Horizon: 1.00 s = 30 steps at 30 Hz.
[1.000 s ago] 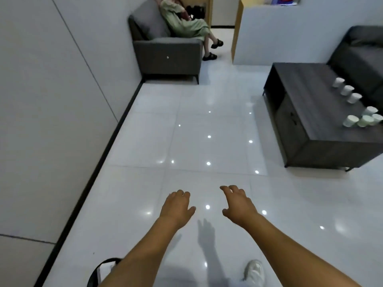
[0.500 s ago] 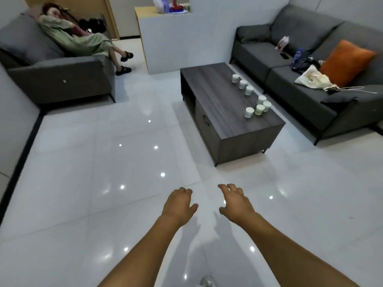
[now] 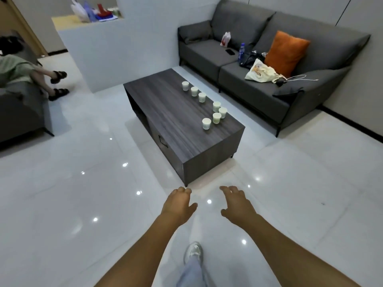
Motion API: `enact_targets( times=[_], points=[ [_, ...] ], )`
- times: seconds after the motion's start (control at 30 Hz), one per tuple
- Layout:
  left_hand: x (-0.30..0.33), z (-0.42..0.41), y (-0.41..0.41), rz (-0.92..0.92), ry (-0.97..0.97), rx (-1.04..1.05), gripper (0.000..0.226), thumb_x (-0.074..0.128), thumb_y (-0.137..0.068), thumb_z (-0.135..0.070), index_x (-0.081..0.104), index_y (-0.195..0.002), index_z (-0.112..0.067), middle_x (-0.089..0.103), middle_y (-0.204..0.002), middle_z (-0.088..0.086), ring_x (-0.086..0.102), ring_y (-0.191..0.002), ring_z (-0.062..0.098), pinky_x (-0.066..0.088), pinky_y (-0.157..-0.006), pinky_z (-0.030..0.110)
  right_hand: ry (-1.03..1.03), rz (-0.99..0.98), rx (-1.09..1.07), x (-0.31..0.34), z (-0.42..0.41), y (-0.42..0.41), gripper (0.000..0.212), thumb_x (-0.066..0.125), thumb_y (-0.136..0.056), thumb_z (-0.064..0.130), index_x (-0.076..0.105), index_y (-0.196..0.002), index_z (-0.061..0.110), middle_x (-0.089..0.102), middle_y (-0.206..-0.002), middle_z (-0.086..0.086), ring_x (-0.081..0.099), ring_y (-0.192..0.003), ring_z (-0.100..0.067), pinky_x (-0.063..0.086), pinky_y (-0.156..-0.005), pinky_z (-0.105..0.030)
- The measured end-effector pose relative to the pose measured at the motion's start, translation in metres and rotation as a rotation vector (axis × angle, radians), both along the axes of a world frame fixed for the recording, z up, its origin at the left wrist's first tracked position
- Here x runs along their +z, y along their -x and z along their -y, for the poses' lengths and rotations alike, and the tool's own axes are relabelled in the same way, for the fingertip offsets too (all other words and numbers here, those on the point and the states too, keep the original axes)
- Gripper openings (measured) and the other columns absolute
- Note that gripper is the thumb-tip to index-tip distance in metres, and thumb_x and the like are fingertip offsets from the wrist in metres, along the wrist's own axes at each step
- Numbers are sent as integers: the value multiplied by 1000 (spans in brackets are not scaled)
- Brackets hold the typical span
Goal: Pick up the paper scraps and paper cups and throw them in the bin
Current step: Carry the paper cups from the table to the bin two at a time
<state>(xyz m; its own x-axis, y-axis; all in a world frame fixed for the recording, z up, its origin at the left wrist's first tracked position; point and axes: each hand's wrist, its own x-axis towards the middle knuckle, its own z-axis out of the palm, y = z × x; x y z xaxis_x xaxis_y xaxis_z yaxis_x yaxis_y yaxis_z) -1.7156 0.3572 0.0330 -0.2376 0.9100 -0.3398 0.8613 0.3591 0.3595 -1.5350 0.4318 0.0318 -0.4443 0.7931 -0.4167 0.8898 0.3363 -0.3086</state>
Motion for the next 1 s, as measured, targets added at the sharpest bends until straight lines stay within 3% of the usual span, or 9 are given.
enact_targets(
  times=[0.3, 0.47, 0.7, 1.0],
  points=[
    [-12, -149, 44, 8, 36, -34, 51, 54, -90, -49, 46, -133, -23, 51, -132, -2, 50, -117, 17, 42, -98, 25, 30, -36, -98, -6, -134, 50, 72, 66, -89, 24, 26, -148, 26, 29, -153, -2, 36, -135, -24, 42, -105, -32],
    [-20, -231, 52, 8, 80, -74, 49, 53, -91, -44, 45, -133, -21, 51, -130, 2, 49, -117, 21, 44, -99, 31, 35, -29, -108, -13, -218, 50, 69, 66, -88, 24, 28, -146, 26, 33, -149, -3, 39, -130, -25, 43, -101, -32],
    [-28, -369, 41, 24, 105, 14, 43, 53, -92, -42, 44, -126, -18, 48, -127, 3, 44, -119, 22, 42, -100, 35, 31, -24, -71, -22, -365, 37, 71, 66, -87, 23, 28, -146, 25, 35, -147, -4, 37, -131, -27, 44, -103, -37],
    [-28, -497, 30, 99, 164, 134, 52, 52, -93, -39, 38, -137, -14, 42, -138, 6, 39, -127, 24, 37, -106, 36, 101, 33, 64, -29, -512, 53, 71, 66, -86, 23, 27, -146, 22, 35, -144, -6, 36, -129, -29, 42, -103, -40]
  ],
)
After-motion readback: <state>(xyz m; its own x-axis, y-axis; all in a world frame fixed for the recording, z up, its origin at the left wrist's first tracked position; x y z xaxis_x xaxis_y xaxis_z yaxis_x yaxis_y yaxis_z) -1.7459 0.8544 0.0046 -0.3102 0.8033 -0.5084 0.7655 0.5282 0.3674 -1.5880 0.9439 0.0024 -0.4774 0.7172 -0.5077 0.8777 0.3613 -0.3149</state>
